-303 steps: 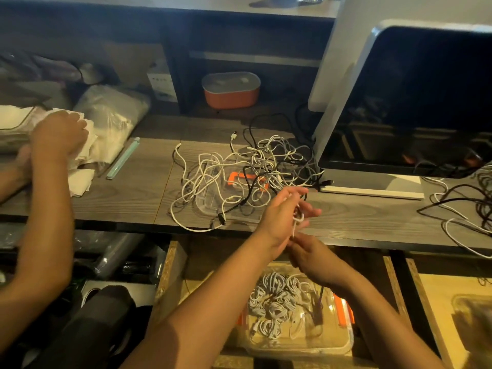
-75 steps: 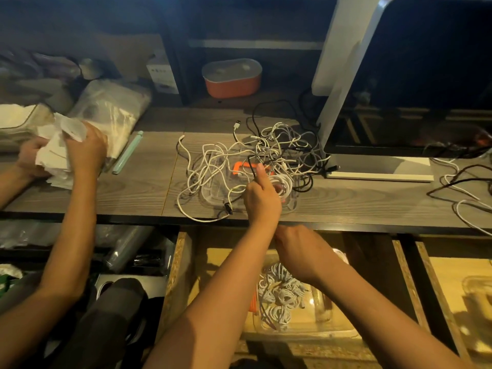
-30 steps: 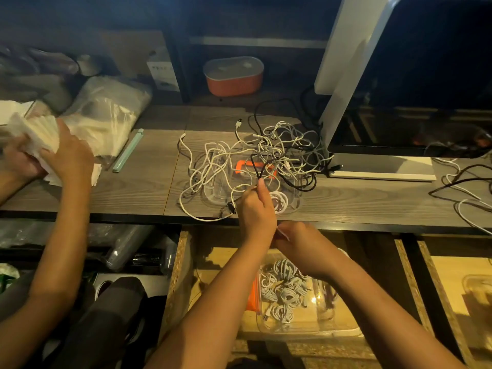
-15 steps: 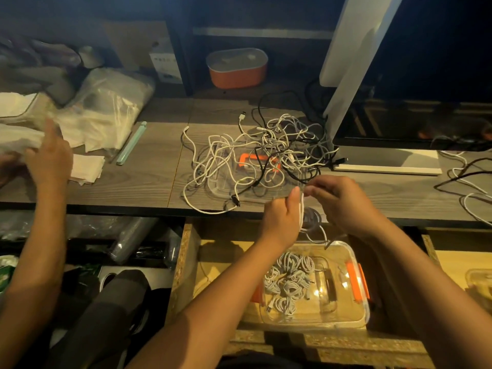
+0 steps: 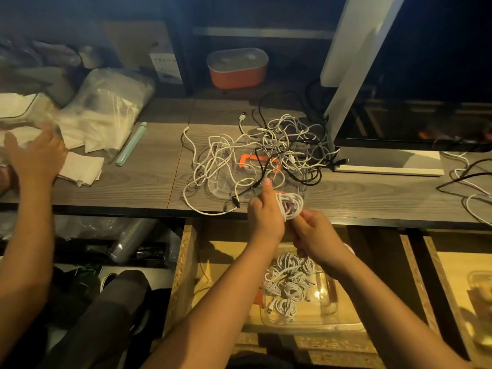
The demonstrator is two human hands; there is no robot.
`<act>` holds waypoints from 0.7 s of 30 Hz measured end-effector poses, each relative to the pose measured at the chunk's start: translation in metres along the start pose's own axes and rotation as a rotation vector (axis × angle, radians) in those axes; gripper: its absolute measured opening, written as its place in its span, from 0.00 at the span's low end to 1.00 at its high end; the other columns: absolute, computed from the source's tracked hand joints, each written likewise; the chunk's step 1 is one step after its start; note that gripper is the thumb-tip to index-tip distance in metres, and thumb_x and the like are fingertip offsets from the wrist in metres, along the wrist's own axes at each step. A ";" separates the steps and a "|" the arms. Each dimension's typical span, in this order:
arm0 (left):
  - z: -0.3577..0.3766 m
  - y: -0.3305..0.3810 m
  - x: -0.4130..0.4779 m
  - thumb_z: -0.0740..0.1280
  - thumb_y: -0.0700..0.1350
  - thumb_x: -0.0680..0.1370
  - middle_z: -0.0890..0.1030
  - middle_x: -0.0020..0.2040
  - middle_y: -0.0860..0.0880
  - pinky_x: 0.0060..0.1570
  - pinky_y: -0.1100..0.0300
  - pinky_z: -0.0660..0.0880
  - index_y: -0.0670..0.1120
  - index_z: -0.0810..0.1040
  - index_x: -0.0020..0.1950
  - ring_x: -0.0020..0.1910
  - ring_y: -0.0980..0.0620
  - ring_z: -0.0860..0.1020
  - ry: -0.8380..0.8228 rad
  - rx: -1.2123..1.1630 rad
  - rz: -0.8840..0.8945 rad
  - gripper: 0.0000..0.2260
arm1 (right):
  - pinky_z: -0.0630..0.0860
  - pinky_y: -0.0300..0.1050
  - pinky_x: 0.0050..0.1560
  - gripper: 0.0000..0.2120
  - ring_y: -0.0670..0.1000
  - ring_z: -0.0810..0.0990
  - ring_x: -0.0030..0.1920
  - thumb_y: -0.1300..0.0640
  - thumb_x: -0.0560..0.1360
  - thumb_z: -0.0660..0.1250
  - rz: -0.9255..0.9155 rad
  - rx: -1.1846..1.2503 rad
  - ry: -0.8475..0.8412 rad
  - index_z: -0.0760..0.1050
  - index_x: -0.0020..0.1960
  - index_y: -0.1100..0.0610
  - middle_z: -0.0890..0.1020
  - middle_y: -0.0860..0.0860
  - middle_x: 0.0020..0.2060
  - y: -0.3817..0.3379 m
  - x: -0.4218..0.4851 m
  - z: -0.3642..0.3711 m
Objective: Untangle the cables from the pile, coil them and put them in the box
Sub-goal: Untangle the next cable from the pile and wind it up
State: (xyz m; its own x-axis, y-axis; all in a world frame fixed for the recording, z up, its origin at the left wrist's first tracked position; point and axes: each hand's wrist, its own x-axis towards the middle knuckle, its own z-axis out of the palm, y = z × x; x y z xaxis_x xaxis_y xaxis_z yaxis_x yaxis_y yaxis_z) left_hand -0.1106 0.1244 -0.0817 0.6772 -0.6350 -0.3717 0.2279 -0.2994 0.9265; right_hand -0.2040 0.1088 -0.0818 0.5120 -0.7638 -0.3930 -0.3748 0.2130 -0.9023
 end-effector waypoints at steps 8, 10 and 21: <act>-0.007 -0.003 0.017 0.55 0.47 0.83 0.66 0.23 0.51 0.31 0.57 0.54 0.45 0.62 0.24 0.24 0.56 0.65 0.044 0.295 0.335 0.25 | 0.78 0.49 0.31 0.10 0.47 0.79 0.25 0.59 0.79 0.60 -0.202 -0.680 -0.101 0.73 0.40 0.58 0.78 0.48 0.30 -0.010 -0.013 0.004; -0.009 -0.009 0.024 0.55 0.46 0.83 0.67 0.24 0.51 0.31 0.58 0.54 0.43 0.67 0.27 0.24 0.53 0.65 0.023 0.386 0.378 0.23 | 0.79 0.48 0.35 0.05 0.46 0.80 0.28 0.58 0.79 0.62 -0.247 -0.738 -0.073 0.74 0.45 0.57 0.81 0.49 0.33 -0.019 -0.013 -0.002; 0.002 -0.001 0.002 0.53 0.50 0.83 0.72 0.22 0.52 0.25 0.64 0.68 0.47 0.73 0.26 0.22 0.56 0.72 -0.303 0.128 0.026 0.26 | 0.77 0.37 0.32 0.08 0.50 0.82 0.34 0.61 0.71 0.65 -0.008 0.302 -0.250 0.81 0.45 0.62 0.84 0.59 0.37 -0.046 -0.009 -0.041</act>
State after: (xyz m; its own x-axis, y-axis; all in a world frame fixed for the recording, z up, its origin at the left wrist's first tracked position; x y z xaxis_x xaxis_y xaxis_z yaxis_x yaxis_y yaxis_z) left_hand -0.1105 0.1220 -0.0833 0.4383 -0.8210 -0.3658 0.1100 -0.3549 0.9284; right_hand -0.2226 0.0811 -0.0298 0.7002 -0.6021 -0.3836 -0.1453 0.4058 -0.9023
